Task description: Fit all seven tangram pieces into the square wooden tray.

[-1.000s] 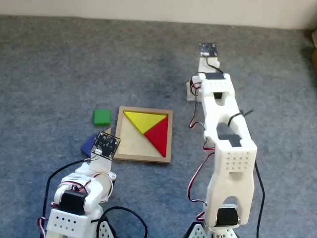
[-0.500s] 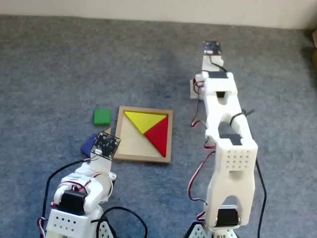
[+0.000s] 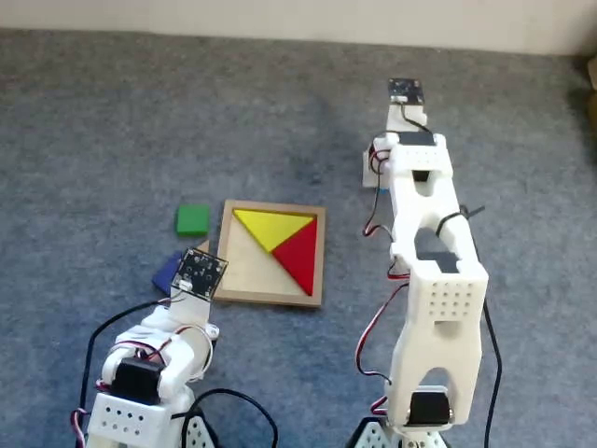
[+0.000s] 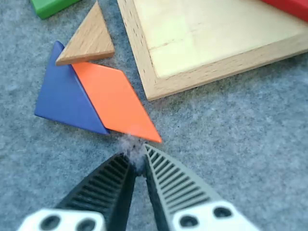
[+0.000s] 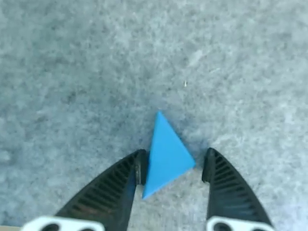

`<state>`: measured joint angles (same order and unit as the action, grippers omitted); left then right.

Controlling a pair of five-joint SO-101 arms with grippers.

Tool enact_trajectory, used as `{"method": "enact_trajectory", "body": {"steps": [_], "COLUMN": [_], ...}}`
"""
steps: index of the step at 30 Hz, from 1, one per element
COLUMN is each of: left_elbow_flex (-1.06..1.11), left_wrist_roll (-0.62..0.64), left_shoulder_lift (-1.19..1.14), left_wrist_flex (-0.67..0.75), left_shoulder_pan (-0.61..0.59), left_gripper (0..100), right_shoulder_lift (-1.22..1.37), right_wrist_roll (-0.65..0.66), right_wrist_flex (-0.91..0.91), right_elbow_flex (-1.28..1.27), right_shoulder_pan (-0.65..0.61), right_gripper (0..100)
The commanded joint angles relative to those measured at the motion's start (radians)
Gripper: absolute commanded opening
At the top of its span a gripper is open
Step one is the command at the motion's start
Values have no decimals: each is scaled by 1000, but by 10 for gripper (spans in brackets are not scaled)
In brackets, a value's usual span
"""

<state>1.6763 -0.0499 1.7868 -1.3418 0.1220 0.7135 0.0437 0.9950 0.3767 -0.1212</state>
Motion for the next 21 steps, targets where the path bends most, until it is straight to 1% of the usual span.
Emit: {"method": "enact_trajectory", "body": {"steps": [1, 9, 13, 21], "left_elbow_flex": [21, 21, 21, 21], "left_wrist_roll": [5, 5, 5, 5], "left_shoulder_lift": [36, 36, 36, 36], "left_wrist_flex": [-6, -6, -6, -6], "left_shoulder_pan": [-5, -5, -5, -5], "left_gripper": [12, 12, 12, 12], "right_shoulder_lift": [-2, -1, -1, -1], "right_wrist_roll": [-3, -2, 0, 2], "right_wrist_flex": [22, 16, -25, -25], "right_elbow_flex": [24, 24, 16, 15], "right_shoulder_pan": [-2, -13, -13, -13], "right_gripper": [181, 181, 180, 180]}}
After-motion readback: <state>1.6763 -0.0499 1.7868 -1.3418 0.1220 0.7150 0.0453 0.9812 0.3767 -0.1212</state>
